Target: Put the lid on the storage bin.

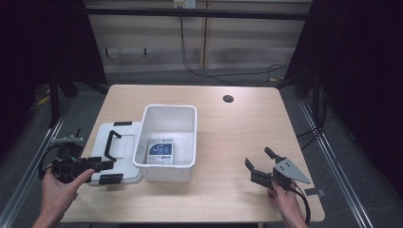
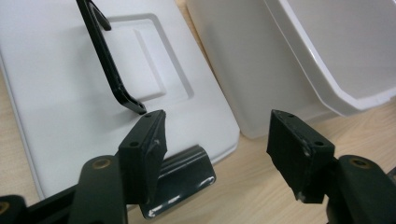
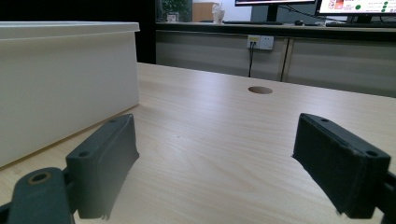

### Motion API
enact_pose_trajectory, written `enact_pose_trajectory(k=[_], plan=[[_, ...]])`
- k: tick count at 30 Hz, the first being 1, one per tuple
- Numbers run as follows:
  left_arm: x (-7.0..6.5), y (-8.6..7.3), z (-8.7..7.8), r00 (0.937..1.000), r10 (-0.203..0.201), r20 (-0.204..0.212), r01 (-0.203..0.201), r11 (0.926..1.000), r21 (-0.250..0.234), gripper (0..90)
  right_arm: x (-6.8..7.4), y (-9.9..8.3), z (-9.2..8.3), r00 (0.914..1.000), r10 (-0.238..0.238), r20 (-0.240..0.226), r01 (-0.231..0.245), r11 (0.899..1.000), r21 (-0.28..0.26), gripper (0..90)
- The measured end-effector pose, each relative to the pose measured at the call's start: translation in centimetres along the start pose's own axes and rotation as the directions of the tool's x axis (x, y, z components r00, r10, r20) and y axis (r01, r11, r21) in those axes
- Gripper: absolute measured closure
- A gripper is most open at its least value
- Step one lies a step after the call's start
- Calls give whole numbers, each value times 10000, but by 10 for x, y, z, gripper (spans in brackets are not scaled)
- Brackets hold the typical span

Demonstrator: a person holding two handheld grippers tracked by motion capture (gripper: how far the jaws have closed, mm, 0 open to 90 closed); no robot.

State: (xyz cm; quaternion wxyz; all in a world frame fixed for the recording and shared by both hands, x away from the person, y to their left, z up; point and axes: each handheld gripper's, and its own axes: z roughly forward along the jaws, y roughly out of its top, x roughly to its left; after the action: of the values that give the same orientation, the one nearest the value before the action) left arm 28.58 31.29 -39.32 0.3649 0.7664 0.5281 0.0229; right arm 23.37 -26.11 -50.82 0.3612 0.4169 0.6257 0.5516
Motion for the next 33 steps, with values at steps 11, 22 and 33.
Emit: enact_pose_trajectory(k=[11,22,33], plan=[[12,13,-6,9989,-434,-192,438,9988,211,319,-1,0,-1,9998,174,94,-174,9998,-26,125],[19,30,-1,9951,-685,-718,736,9948,705,344,0,0,-1,9999,152,25,-152,9999,-17,126],[25,49,2,9897,-643,-1278,811,9881,1308,327,-1,0,-1,9999,165,44,-165,9999,7,126]])
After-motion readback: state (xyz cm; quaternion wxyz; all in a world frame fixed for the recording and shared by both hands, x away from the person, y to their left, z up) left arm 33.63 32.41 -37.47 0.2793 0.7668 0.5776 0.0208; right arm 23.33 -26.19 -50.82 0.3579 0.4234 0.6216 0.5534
